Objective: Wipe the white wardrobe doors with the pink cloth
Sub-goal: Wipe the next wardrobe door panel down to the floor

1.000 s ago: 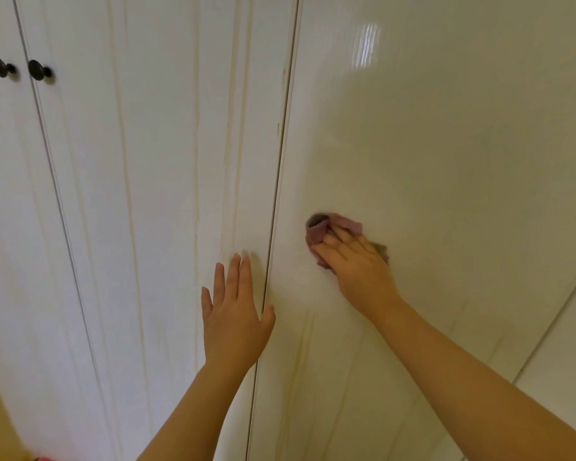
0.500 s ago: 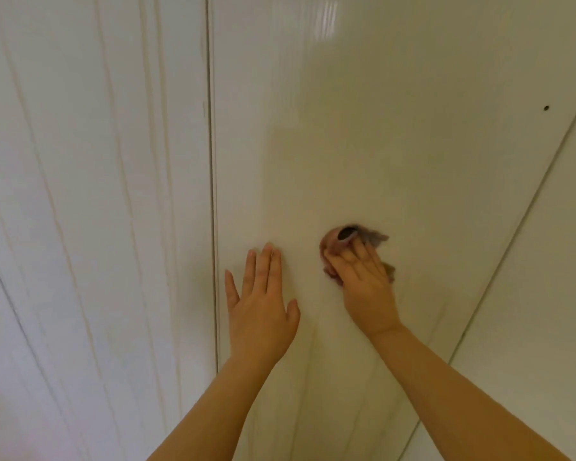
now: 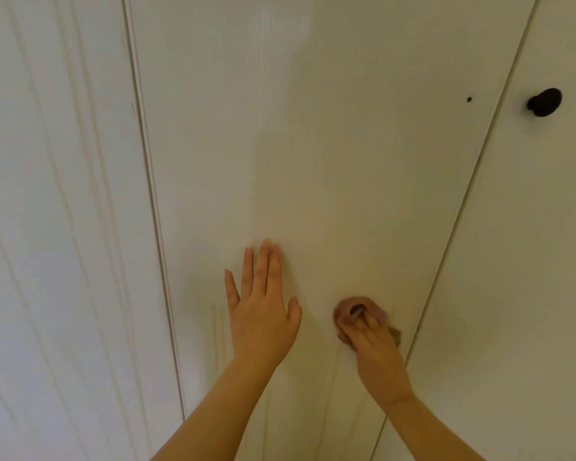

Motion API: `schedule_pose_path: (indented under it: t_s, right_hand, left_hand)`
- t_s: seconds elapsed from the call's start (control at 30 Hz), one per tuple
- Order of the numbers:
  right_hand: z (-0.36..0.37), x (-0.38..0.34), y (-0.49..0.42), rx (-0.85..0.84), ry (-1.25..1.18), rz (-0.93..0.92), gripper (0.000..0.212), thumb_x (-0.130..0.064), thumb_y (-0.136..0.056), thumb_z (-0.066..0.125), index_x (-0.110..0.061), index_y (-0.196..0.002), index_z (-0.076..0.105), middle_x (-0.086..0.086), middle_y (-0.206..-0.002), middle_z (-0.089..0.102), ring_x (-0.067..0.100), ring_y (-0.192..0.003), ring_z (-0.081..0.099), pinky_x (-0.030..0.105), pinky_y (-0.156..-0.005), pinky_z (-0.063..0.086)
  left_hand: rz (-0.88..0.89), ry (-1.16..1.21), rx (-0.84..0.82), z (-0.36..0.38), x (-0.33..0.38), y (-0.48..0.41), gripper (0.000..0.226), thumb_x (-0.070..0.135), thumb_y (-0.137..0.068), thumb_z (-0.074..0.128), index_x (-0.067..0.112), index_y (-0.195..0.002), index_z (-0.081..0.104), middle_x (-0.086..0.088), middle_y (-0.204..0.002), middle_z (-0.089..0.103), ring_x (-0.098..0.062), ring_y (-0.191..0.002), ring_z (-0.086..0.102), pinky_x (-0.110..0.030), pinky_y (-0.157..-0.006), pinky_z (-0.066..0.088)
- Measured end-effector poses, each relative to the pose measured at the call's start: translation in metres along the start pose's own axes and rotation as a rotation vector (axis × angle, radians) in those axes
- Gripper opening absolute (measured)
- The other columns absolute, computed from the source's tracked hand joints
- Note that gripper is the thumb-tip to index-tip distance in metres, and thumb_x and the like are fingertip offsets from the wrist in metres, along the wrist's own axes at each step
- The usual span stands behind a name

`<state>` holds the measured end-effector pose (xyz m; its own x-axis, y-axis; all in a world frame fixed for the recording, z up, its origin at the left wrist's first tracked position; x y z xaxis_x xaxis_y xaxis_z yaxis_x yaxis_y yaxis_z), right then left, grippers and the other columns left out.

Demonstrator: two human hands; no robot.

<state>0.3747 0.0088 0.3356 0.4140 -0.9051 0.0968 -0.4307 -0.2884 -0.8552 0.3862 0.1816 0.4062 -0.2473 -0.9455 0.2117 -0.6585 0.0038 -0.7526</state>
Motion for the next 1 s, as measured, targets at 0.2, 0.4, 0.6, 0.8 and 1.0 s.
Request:
schedule_pose_path:
  t_s: [0.2, 0.4, 0.6, 0.8, 1.0]
  right_hand:
    - [-0.059, 0.058, -0.077, 0.249, -0.085, 0.257, 0.031, -0.003, -0.084, 0.044, -0.003, -0.109, 0.062, 0.020, -0.123, 0.054, 0.034, -0.117, 0.042, 0.050, -0.096, 0.042]
    - [-0.018, 0.035, 0.033, 0.053, -0.001, 0.183, 0.038, -0.006, -0.081, 0.038, -0.016, -0.117, 0.047, 0.004, -0.119, 0.047, 0.026, -0.109, 0.045, 0.045, -0.082, 0.047]
    - [-0.062, 0.068, -0.052, 0.273, -0.056, 0.322, 0.035, -0.002, -0.084, 0.038, -0.005, -0.113, 0.057, 0.025, -0.120, 0.057, 0.035, -0.118, 0.044, 0.040, -0.095, 0.041]
    - [-0.009, 0.039, 0.055, -0.034, -0.030, 0.308, 0.041, -0.008, -0.080, 0.036, -0.018, -0.118, 0.046, 0.013, -0.112, 0.062, 0.025, -0.114, 0.043, 0.046, -0.076, 0.054]
    - [-0.039, 0.069, -0.030, 0.135, -0.181, 0.562, 0.040, -0.011, -0.090, 0.034, -0.010, -0.123, 0.056, 0.025, -0.134, 0.047, 0.045, -0.121, 0.047, 0.056, -0.095, 0.043]
  left_hand:
    - [-0.015, 0.008, 0.054, 0.012, 0.020, 0.001, 0.076, 0.034, -0.077, 0.038, 0.008, -0.146, 0.019, -0.003, -0.152, 0.018, -0.025, -0.140, 0.015, -0.043, -0.113, 0.000]
    - [0.033, 0.023, 0.062, 0.018, 0.028, 0.001, 0.077, 0.032, -0.077, 0.038, 0.009, -0.147, 0.018, -0.004, -0.153, 0.017, -0.026, -0.141, 0.014, -0.043, -0.113, 0.000]
    - [-0.013, 0.063, 0.077, 0.021, 0.030, -0.001, 0.077, 0.032, -0.078, 0.038, 0.009, -0.148, 0.015, -0.004, -0.154, 0.013, -0.026, -0.142, 0.010, -0.042, -0.113, -0.004]
    - [-0.006, 0.078, 0.088, 0.015, 0.019, 0.000, 0.077, 0.032, -0.078, 0.039, 0.010, -0.148, 0.014, -0.005, -0.154, 0.013, -0.023, -0.144, 0.006, -0.043, -0.114, -0.004]
    - [-0.043, 0.084, 0.070, 0.015, 0.010, 0.009, 0.077, 0.033, -0.078, 0.038, 0.009, -0.148, 0.016, -0.006, -0.154, 0.014, -0.026, -0.142, 0.011, -0.042, -0.113, -0.004]
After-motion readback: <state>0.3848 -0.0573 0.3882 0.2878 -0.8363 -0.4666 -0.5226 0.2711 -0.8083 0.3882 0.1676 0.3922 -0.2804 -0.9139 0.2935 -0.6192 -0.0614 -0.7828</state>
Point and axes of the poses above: each hand's wrist, its own y-axis away from the middle knuckle, its own z-axis out of the palm, x = y × z, the point moved 8 cm from there along -y, towards the middle knuckle
